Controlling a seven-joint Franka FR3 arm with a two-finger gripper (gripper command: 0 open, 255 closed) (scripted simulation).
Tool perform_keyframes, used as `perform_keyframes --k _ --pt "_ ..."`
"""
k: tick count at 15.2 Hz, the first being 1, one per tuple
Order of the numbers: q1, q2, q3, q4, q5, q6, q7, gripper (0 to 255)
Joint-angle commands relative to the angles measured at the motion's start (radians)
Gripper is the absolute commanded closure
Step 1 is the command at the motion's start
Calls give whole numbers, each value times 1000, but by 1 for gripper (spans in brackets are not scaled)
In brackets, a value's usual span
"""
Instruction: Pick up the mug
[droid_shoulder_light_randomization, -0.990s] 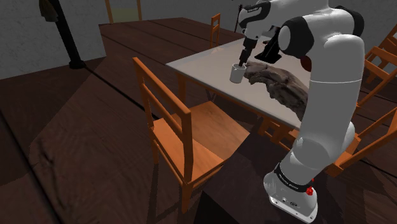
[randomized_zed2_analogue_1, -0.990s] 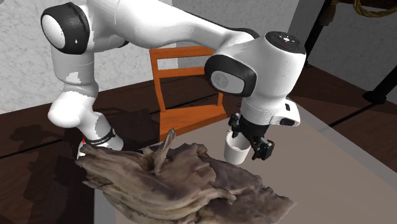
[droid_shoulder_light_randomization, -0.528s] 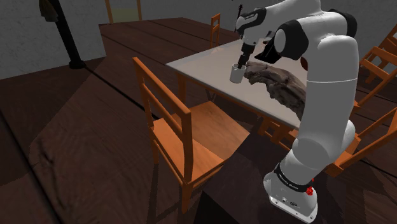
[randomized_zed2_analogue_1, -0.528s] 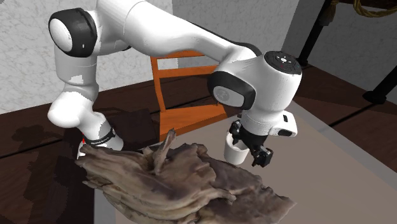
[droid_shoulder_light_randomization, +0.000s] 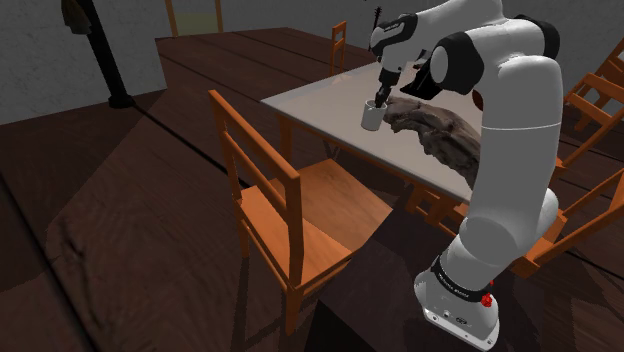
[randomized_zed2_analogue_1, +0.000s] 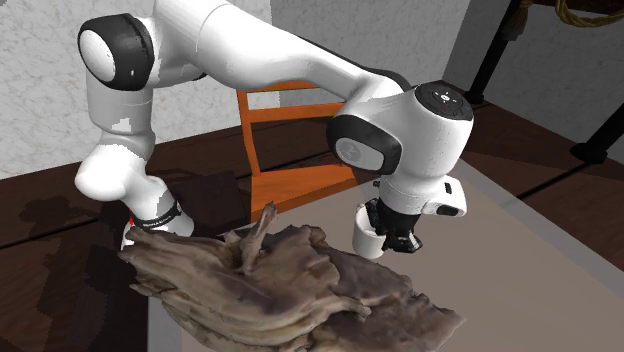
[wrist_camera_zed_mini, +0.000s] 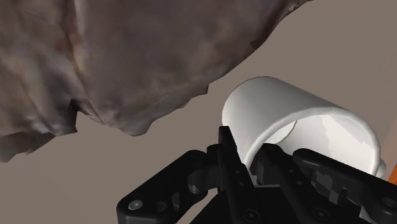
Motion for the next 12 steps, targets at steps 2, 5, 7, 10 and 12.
perform_keyframes --k 2,5,7,10,12 --pt "0 0 0 0 0 0 0 255" --pt "0 -8 -3 17 -6 -24 5 255" --pt "-1 -14 -5 36 -10 -47 9 255" --pt "-3 -20 -8 67 -16 -84 16 255" --pt "-5 -24 -10 90 -19 -108 20 255"
